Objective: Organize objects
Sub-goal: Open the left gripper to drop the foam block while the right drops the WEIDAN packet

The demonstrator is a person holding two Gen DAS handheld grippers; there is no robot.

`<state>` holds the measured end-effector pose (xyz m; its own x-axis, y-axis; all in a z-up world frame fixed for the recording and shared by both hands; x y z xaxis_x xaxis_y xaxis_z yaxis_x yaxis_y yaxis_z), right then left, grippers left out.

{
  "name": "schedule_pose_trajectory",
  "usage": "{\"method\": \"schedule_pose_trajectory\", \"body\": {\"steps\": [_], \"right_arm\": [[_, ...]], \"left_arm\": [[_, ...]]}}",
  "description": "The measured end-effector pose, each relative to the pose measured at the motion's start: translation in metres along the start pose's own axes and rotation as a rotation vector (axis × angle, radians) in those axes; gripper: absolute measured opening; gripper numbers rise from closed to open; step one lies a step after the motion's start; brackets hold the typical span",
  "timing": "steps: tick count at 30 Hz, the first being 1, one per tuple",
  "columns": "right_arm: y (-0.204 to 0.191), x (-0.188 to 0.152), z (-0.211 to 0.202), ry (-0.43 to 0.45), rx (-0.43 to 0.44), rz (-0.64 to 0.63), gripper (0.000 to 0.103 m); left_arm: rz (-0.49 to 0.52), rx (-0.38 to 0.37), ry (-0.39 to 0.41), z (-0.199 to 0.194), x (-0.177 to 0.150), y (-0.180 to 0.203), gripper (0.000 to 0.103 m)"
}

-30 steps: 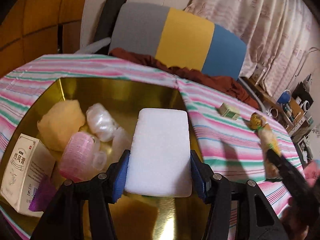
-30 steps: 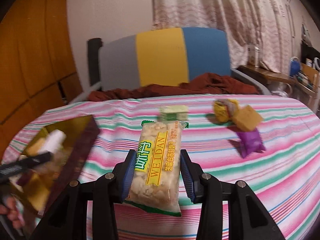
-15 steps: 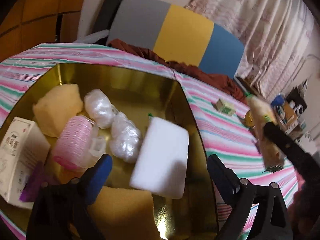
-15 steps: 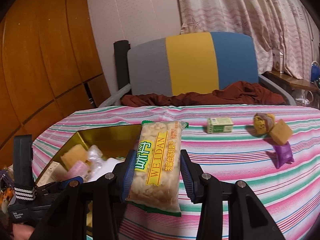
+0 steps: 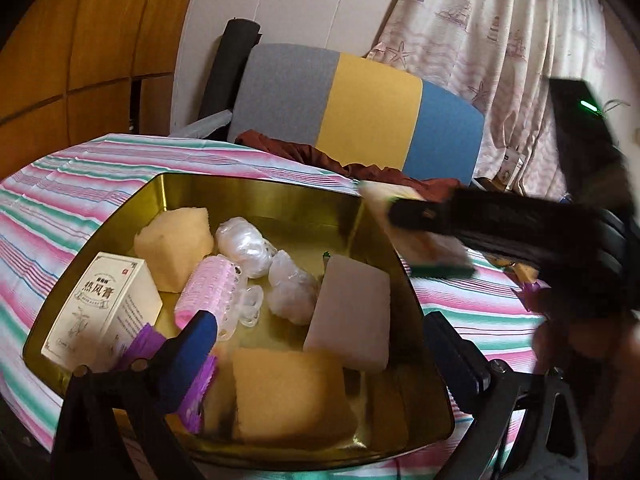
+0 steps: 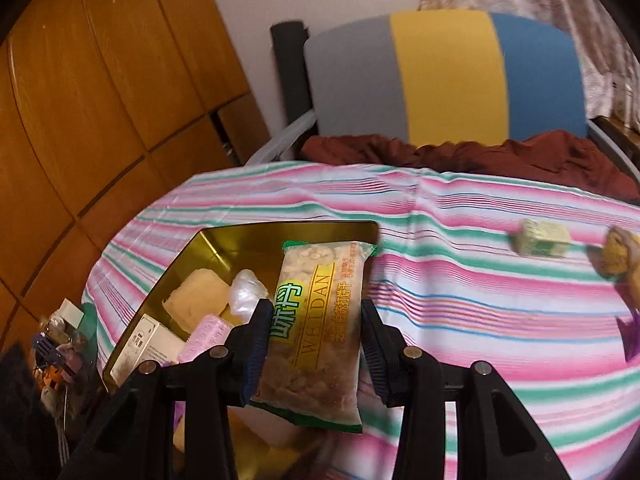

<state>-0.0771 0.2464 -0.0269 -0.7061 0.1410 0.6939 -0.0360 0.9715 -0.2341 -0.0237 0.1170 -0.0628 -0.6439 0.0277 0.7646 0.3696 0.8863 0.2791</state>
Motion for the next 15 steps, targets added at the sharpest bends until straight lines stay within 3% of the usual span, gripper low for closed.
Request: {"method": "schedule_pose_trajectory", "body": {"steps": [9,15], "right_arm": [[-0.020,0.029,0.078,-0.216,-0.041,-0.251,0.043],[-0.023,0.032,0.111,-0.271,-0.074,-0.371,0.043]], "left_arm": [[-0.056,0.008,0.003,-0.007,0.001,-0.023,0.103],[-0.069,0.013,-0.006,-0.006,0.000,-0.030,0.103]]}}
Point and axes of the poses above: each gripper's, at about its wrist camera, not at the fingertips, and z roughly the way its jaws point, y to its right, x to its top, the point moved 5 cm from there along z, roughly the way its jaws point, and after that the axes turned 2 degrees about -z, right-handed, at the moved point
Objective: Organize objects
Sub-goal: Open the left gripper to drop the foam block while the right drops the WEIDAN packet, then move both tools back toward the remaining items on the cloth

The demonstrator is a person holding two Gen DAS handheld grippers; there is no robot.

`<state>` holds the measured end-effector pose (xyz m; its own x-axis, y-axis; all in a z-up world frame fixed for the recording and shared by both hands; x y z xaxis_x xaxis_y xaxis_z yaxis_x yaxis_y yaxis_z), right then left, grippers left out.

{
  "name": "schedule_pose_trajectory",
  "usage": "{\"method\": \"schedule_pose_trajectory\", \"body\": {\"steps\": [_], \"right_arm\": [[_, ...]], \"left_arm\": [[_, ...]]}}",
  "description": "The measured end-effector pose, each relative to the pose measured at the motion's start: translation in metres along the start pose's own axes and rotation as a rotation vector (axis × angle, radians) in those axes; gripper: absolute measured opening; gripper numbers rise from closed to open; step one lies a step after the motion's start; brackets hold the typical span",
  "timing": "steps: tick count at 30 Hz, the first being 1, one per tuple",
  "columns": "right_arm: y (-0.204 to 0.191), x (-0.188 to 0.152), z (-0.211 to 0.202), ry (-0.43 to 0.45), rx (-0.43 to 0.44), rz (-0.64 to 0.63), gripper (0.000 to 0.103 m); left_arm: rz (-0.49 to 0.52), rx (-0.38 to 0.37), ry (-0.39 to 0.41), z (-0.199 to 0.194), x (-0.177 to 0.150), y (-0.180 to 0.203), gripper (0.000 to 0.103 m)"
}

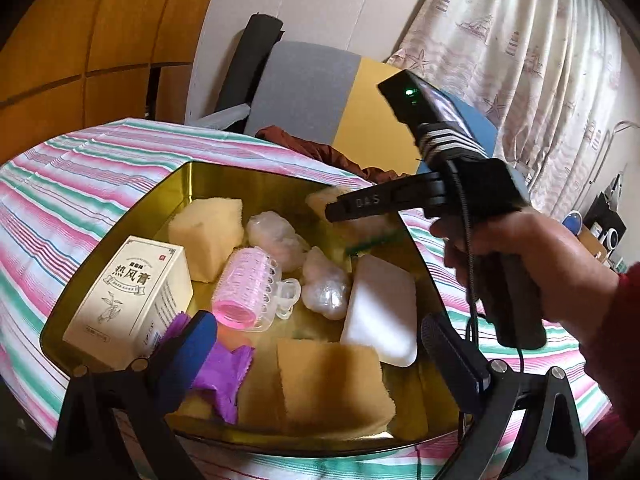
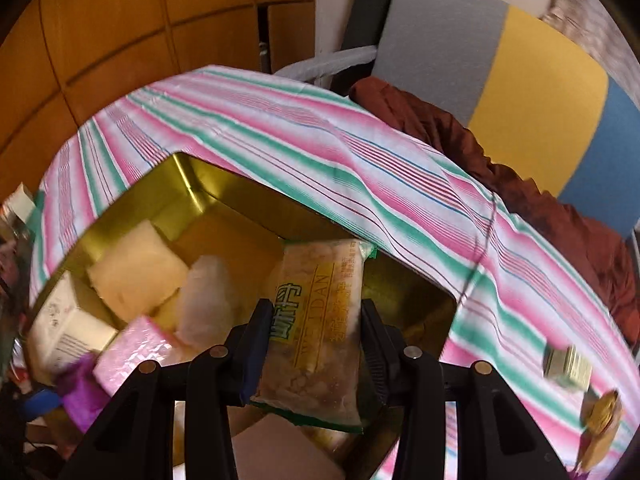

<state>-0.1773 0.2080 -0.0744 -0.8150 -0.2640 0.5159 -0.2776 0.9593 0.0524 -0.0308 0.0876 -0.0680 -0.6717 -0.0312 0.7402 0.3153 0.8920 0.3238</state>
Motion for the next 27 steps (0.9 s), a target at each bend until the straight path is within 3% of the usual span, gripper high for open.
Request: {"method": "schedule_pose_trajectory", "body": {"steps": [4,10,17,27], "right_arm": [[0.005,0.002,0.000,0.015,-0.059,-0.016,0.044],[0.028,-0.009,-0.034,0.113,-0.052,0.114,0.044],[0.044,-0.044,-0.068,0.188,-0.026,0.260,0.045],[0.060,-0.108,-0.084,0.192,-0.068,0.381,0.045]], "left_arm": [[-0.005,0.001,-0.009,0.000,-0.003,0.000,0.103],[0.004,-0.006,-0.003,-0.003,-0.005,0.008,0.103],[0.044,-0.031,-0.013,-0.003,-0.010,0.031,0.103],[0.109,-0.074,-0.033,-0.010,-0.018,0.063,0.103]]}}
Point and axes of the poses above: each gripper's, at about its wrist camera, not at the fingertips, and z roughly the way its jaws point, y to its right, x to its top, the point moved 5 cm from there along z, roughly the way its jaws point, and after that the axes turned 2 degrees about -z, right-handed, at the moved point
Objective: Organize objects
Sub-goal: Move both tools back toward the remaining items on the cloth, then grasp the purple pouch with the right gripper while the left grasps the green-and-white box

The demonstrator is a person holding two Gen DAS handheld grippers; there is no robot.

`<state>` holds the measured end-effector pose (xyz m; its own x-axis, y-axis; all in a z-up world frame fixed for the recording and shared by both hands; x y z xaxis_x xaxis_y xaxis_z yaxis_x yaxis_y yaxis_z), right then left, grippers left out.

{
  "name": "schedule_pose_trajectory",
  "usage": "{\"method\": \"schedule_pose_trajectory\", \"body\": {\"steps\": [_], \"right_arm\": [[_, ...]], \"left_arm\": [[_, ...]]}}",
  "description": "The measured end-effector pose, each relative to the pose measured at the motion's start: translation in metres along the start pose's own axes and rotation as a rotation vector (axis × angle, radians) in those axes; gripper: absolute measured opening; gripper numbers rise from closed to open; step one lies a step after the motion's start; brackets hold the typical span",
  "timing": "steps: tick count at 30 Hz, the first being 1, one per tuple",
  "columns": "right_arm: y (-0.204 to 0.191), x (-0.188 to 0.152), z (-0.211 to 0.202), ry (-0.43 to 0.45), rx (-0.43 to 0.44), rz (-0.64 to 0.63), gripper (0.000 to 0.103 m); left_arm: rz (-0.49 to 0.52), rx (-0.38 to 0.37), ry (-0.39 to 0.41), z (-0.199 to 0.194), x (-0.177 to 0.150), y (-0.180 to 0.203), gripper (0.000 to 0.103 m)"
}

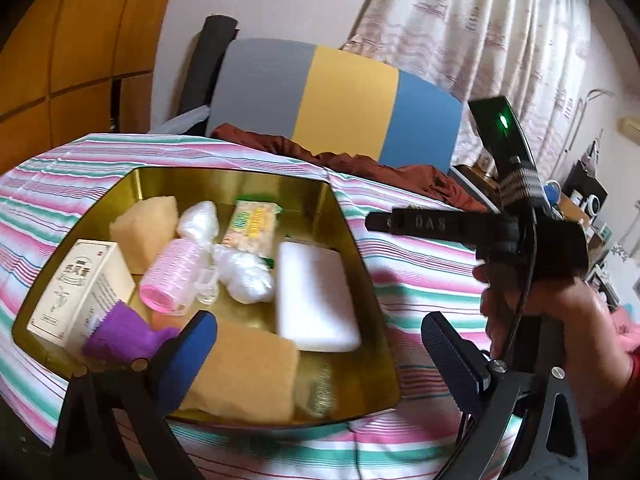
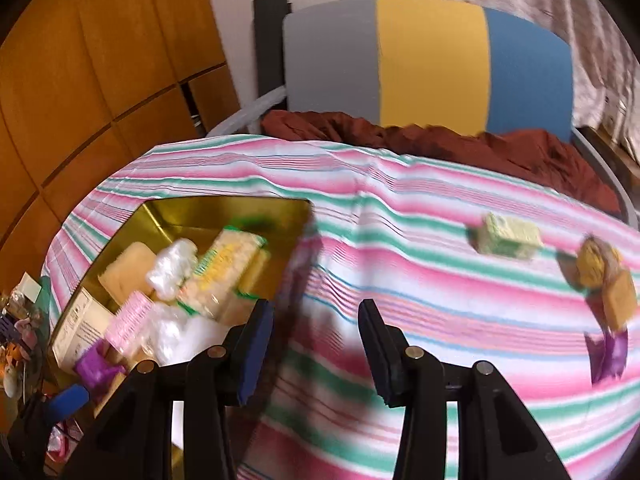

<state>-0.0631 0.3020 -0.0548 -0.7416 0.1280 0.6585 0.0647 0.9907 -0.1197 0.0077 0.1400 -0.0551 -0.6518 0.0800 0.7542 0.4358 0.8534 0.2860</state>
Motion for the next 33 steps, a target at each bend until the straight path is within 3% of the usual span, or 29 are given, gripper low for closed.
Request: {"method": "schedule_pose_trajectory", "body": {"steps": [14,16,19,21,25,29,33], "right_arm": [[0.117,-0.088,-0.031,-0.025,-0.115,0.255,0.050],[0.138,-0.095,-0.037,-0.013,-0.143,0.296,0.056],[0.169,-0.095,-0.049,0.019,-0.198,0.343,0.072],[0.195,-0.091,-0.057,0.055,-0.253,0.363,0.075],[0.239,-0.077,-0.066,0.096,-0.336,0.383,0.078],[0.272,-0.068,-0.058,0.078,-0.347,0.397,0.078],[0.284,-0.064,-0.041,0.041,-0.356,0.389,0.078]], "left_arm": [[0.109,-0.061,-0.086,0.009,-0.022,0.056,0.103],[0.123,-0.072,-0.104,0.010,-0.025,0.064,0.103],[0.150,-0.081,-0.130,0.015,-0.029,0.078,0.103],[0.159,-0.094,-0.144,0.017,-0.031,0.086,0.103],[0.175,-0.076,-0.158,0.023,-0.033,0.096,0.103],[0.178,-0.049,-0.155,0.025,-0.033,0.099,0.103],[0.197,-0.033,-0.073,0.014,-0.023,0.104,0.103]]}}
Point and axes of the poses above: each gripper's, at about its wrist camera, not at the fingertips, and z roughly the way its jaws point, y to its right, x to its top, the point moved 5 cm from there along z, roughly the way its jaws point, and after that the axes turned 2 degrees about -z, right-handed, at the moved point
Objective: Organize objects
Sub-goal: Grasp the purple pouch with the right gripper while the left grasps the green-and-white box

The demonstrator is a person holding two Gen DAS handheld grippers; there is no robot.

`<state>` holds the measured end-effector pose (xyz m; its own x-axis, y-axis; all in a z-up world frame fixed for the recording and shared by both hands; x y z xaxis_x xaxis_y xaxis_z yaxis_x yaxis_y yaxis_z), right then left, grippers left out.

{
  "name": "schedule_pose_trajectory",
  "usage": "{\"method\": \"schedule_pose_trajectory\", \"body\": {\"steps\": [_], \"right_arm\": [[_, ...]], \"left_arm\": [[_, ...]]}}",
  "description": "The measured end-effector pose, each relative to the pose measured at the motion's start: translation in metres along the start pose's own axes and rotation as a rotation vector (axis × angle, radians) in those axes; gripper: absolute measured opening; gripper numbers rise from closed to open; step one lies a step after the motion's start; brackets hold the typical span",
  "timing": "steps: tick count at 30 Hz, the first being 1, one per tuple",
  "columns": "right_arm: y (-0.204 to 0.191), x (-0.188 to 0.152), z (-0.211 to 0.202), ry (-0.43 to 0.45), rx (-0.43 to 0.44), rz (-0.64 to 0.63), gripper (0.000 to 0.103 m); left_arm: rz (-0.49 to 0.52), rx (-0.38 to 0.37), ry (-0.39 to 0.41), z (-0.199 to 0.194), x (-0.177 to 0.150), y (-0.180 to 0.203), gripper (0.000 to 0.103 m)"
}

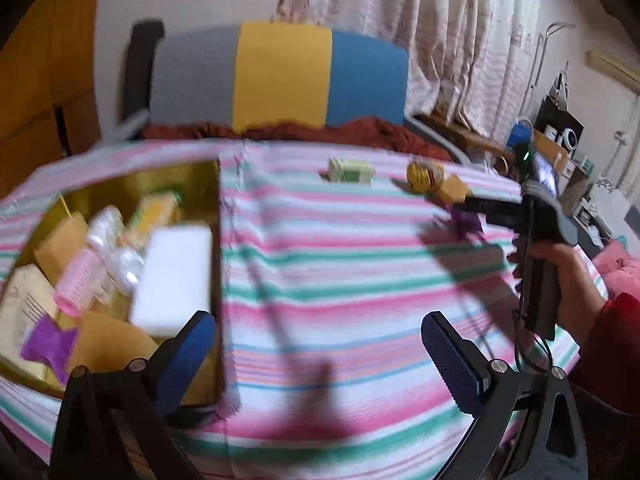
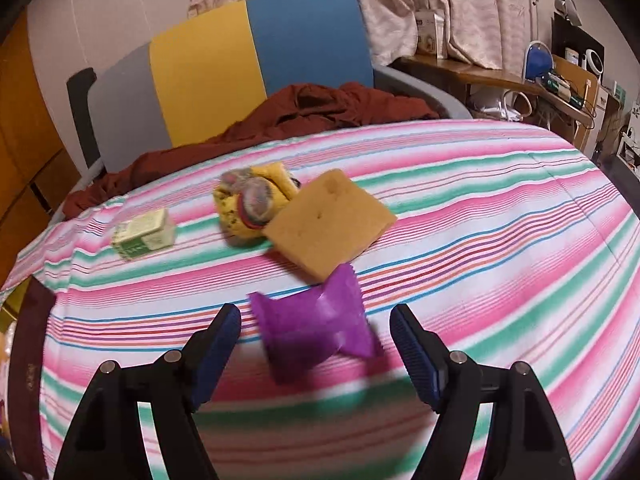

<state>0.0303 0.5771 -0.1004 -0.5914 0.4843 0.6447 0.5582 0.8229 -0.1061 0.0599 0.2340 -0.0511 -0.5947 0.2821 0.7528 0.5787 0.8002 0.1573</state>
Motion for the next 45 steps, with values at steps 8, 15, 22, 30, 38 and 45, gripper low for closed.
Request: {"method": "schedule_pose_trajectory", "body": {"steps": [8,15,22,30,38,45], "right_arm": [[0.005,-0.009,0.014,-0.001,0.024,0.012,0.057],[0.004,-0.011,0.012,0.013,0.027,0.011,0.055],[0.006,-0.012,0.010,0.027,0.051,0.035,0.053],[0.005,-0.013,0.009,0.036,0.037,0.034,0.053],[0.011,-0.014,0.008,0.048,0.069,0.071,0.053],[0.012,-0.014,0.008,0.050,0.070,0.072,0.053]], "left_arm": [[0.077,-0.021,-0.005,0.015,0.019,0.021,0.103],[0.075,-0.045,-0.044,0.047,0.048,0.037,0.103],[0.151,0.012,-0.023,0.097,0.088,0.054,0.103],[0.244,0.049,-0.040,0.184,0.145,0.062,0.103],[0.375,0.108,-0.157,0.275,0.159,0.056,0.103],[0.396,-0.109,-0.225,0.285,0.137,0.077,0.099]]}}
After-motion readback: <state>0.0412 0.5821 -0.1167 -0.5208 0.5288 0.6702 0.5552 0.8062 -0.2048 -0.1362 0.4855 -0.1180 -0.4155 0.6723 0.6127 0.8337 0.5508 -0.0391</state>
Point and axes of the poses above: each gripper's, at about its wrist camera, not at the fingertips, and z roughly the way its jaws point, y to its right, x to its top, the point moved 5 cm from there along z, roughly the way its jaws point, and after that the axes turned 2 degrees about -z, right-handed, at the moved point
